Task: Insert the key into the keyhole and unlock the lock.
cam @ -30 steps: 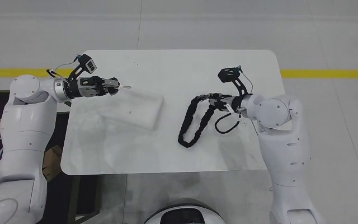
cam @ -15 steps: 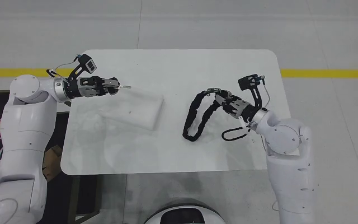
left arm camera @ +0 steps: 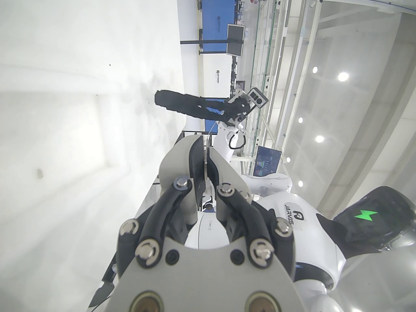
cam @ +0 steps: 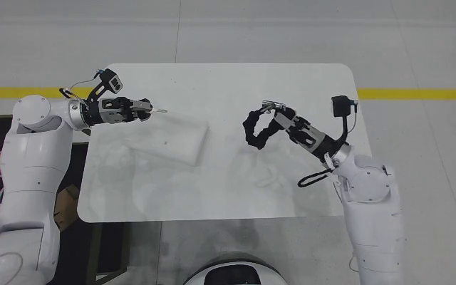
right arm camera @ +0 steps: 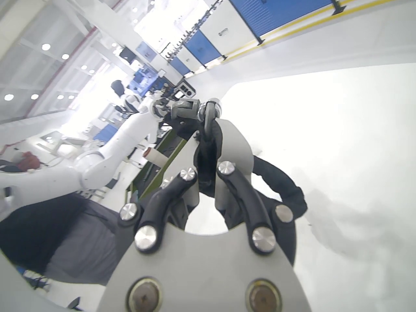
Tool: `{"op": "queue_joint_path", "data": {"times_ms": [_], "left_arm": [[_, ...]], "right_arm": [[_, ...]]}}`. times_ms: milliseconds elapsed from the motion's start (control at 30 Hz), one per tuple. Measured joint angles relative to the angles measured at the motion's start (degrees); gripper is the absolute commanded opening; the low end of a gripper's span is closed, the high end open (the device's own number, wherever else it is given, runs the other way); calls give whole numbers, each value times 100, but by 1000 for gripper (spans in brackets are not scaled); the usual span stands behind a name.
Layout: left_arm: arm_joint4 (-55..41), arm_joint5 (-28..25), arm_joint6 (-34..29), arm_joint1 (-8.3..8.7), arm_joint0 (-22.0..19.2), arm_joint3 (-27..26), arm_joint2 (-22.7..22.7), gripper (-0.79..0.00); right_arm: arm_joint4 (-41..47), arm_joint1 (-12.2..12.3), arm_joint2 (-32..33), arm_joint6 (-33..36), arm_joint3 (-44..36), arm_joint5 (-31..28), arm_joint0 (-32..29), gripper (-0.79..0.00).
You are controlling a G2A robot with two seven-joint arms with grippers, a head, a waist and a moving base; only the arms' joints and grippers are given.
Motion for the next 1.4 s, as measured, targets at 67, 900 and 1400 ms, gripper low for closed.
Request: {"op": "queue_joint_path", "data": {"times_ms": [67,900,1400], "left_arm": [[0,0,0,0,0,0,0,-785],[0,0,0,0,0,0,0,-785],[-2229,1097,872,-376,1236,-1343,524,-785]], "right_arm": [[337,32,-12,183,118,-62,86,-785],[3665,176,-812,2166,1312,897,813,-785],[2909,-25,-1858,622,1583,67,642,-785]]}}
